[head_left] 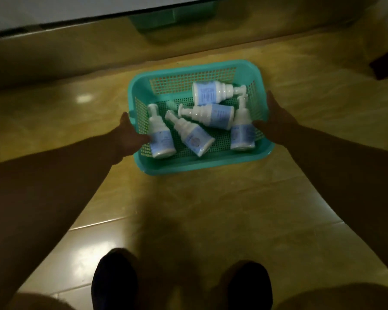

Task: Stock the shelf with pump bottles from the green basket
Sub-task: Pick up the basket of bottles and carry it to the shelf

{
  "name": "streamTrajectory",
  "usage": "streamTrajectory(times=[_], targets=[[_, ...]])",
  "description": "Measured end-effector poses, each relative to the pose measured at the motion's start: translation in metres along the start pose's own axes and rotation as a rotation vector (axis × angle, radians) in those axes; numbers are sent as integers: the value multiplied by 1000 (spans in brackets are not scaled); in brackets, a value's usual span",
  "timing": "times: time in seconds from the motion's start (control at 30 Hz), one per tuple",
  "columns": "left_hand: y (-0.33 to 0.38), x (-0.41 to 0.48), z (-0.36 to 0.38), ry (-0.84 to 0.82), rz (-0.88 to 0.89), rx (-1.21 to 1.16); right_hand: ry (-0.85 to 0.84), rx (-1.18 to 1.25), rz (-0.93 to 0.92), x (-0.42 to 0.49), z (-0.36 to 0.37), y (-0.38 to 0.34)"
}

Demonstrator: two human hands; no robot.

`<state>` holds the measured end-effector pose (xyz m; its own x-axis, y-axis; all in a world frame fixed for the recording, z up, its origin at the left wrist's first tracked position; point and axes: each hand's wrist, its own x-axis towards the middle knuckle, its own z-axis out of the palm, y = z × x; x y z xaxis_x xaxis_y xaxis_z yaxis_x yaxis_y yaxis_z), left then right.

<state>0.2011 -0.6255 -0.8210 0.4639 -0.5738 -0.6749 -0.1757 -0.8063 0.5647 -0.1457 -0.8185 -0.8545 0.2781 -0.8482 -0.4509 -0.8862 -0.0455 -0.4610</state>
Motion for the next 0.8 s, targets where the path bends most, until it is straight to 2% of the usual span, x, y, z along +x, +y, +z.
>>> streamTrajectory(times=[0.07,0.17,0.23,0.37,0.6,0.73,0.8], targets=[[-1,2,-5,-43,-59,-19,42,-57,10,-6,2,3],[-5,1,-10,-35,-66,-42,209,-151,-13,-20,6,1],[-4,-6,-13,-6,-97,-33,276,-139,-43,-36,5,-2],[19,-43,-40,26,-92,-10,309,-41,5,-84,-20,-21],[125,-185,-121,58,6,72,391,32,85,-220,-144,-91],[191,-284,-168,101,35,83,414,56,142,-325,-231,-139],[222,-333,-193,98,117,107,467,66,176,-385,-269,-163]])
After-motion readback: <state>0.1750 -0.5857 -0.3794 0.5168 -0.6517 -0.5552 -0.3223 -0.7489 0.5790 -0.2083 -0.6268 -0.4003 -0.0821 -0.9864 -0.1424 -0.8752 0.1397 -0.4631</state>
